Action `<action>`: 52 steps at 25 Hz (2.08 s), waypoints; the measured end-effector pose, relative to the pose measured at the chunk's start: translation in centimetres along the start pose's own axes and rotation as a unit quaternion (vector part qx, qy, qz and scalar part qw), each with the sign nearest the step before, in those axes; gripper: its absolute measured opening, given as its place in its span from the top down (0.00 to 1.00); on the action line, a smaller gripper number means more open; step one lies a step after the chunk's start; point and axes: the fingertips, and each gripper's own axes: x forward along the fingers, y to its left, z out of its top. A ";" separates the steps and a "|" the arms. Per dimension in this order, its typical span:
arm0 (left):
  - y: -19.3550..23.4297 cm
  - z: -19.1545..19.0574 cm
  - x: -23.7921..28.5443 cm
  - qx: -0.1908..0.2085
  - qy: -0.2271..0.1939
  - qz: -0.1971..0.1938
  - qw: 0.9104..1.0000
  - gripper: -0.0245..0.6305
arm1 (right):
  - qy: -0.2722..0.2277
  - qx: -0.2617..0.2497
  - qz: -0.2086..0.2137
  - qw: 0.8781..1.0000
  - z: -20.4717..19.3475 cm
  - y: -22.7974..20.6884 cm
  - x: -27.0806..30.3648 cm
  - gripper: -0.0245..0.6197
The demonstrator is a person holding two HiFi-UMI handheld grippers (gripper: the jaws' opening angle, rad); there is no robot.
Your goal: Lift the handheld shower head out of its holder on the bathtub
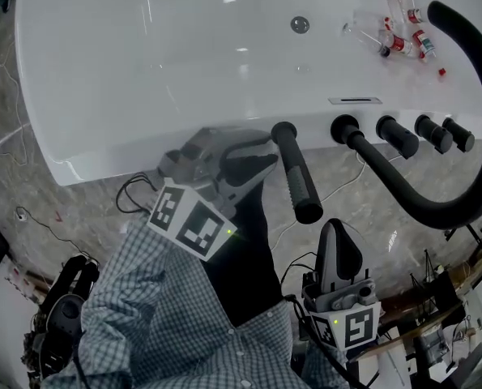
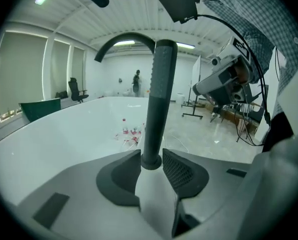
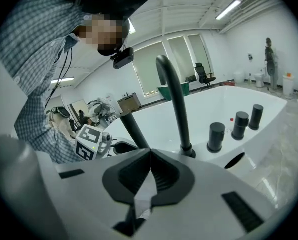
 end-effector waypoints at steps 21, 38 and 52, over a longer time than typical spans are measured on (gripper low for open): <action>-0.7 1.2 3.8 0.055 0.049 -0.035 0.997 0.79 | -0.007 0.046 -0.038 0.998 -1.2 -4.4 -2.4 0.93; -1.7 8.2 -0.3 0.045 0.012 -0.022 0.999 0.79 | -0.051 0.033 -0.060 0.996 3.0 -3.4 -5.0 0.93; -0.7 16.5 -6.6 0.049 -0.010 0.008 0.999 0.78 | -0.119 0.012 -0.066 0.991 11.3 -2.0 -7.9 0.94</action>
